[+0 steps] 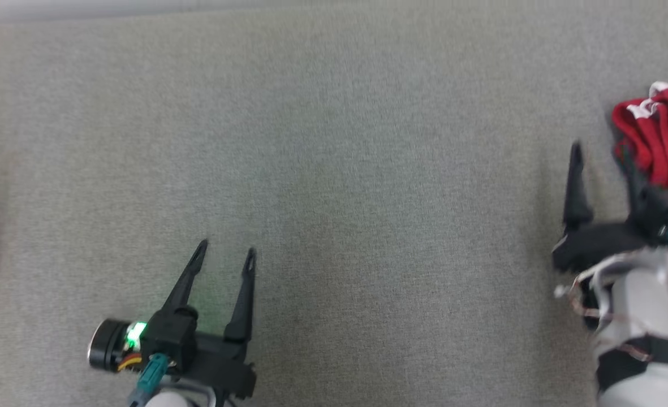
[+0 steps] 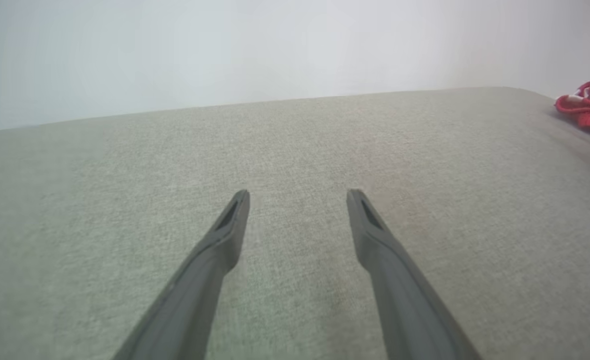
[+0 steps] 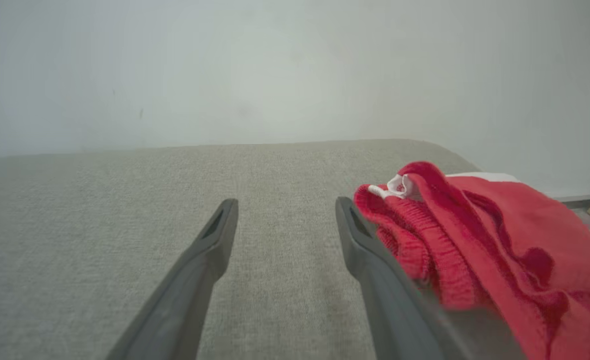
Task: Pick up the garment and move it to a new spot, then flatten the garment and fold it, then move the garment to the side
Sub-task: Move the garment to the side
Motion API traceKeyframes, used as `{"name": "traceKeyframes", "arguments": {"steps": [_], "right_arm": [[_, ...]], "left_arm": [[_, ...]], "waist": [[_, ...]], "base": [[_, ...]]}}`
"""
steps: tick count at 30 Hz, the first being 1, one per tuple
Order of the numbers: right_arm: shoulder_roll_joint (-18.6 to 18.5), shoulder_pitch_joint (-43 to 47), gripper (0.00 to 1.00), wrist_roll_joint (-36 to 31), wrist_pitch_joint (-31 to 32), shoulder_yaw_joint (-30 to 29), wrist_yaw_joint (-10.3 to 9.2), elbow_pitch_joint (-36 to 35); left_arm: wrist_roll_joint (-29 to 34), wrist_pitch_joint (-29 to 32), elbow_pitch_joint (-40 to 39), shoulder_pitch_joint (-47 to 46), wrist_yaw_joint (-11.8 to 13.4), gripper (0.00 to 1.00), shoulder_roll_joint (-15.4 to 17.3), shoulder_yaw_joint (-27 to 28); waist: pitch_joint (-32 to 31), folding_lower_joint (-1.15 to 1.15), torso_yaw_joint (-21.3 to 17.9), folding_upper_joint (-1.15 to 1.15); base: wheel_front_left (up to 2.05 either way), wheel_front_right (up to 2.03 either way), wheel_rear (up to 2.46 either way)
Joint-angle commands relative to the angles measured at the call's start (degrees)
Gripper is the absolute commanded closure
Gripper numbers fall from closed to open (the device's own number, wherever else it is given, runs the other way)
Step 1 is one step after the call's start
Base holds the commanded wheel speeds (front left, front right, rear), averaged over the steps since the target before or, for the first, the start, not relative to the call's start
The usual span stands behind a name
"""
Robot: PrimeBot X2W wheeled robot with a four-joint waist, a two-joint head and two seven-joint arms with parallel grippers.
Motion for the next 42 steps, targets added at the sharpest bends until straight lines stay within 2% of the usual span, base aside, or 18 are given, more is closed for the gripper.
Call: {"name": "traceKeyframes", "arguments": {"steps": [1, 7, 16, 28, 42], "right_arm": [[1.9, 3.4, 0.00, 1.7, 0.0, -0.3, -0.16, 0.2], [5.2, 11.2, 0.00, 2.0, 0.0, 0.4, -0.16, 0.3], [7.1, 17.0, 0.00, 2.6, 0.0, 3.0, -0.16, -1.6], [7.5, 21.7, 0.00, 7.8, 0.0, 10.0, -0.16, -6.8], [7.5, 25.3, 0.00, 10.2, 0.0, 12.4, -0.16, -8.7]], "left_arm": [[-0.7, -0.2, 1.2, 2.0, 0.3, 0.00, 0.0, 1.2], [-1.0, -0.2, 3.3, 5.6, 0.5, 0.00, -0.1, 4.0], [-1.4, -0.2, 4.6, 8.9, 0.6, 0.00, -0.1, 7.6], [-1.6, -0.2, 4.8, 12.4, 1.2, 0.00, -0.1, 11.2], [-0.8, -0.2, 3.8, 14.9, 1.5, 0.00, -0.1, 15.0]], "waist": [[-3.5, 0.01, 1.2, 0.00], [-8.1, 0.01, 1.9, 0.00], [-13.1, 0.01, 1.4, 0.00], [-19.6, 0.01, 1.0, 0.00], [-22.1, 0.01, 1.6, 0.00]], "base": [[0.00, 0.00, 0.00], [0.00, 0.00, 0.00], [0.00, 0.00, 0.00], [0.00, 0.00, 0.00], [0.00, 0.00, 0.00]]}}
